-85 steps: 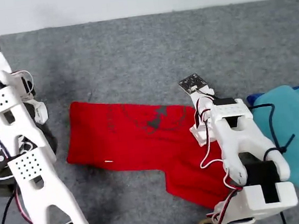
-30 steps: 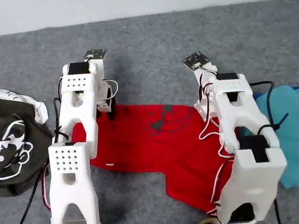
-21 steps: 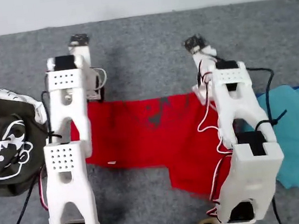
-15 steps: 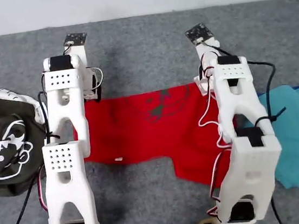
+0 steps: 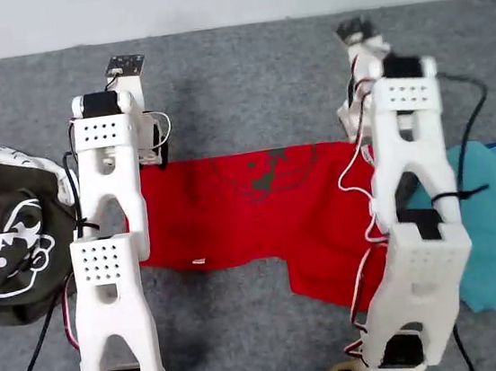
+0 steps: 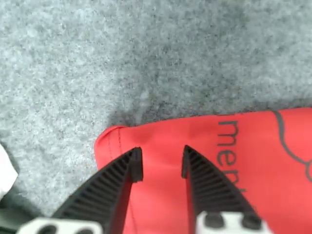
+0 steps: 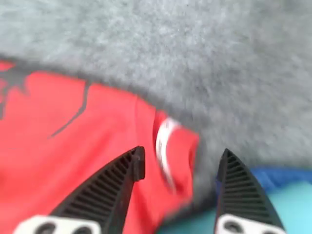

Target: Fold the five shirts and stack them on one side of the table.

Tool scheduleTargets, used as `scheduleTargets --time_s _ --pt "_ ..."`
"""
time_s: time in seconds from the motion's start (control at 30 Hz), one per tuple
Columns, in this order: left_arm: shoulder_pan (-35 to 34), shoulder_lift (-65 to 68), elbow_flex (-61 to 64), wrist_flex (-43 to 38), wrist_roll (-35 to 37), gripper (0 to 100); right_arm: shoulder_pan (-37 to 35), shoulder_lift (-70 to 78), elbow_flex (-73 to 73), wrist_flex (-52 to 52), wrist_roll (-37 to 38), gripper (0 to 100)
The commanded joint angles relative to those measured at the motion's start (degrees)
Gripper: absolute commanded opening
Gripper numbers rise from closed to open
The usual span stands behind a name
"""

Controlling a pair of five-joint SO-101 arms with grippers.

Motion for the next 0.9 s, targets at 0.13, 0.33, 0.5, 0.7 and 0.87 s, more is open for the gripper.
scheduleTargets --time_s 0.13,0.33,0.5,0.7,0.87 --pt "0.0 -12.57 22.64 1.23 0.26 14 0.31 -14.02 11.25 15.6 9.93 20.7" --pt "0.09 -17.41 32.22 1.05 -0.18 14 -4.53 -26.42 40.44 9.71 16.18 16.9" --pt "-0.35 -17.49 32.48 1.05 -0.26 14 -4.88 -39.25 62.07 -0.04 26.73 16.9" --pt "-0.44 -17.49 32.48 -5.8 -5.01 14 -4.7 -51.12 84.22 -16.48 31.47 16.8" --pt "-0.44 -17.49 32.48 -14.33 -6.59 14 -4.79 -53.05 97.32 -22.99 31.65 16.6"
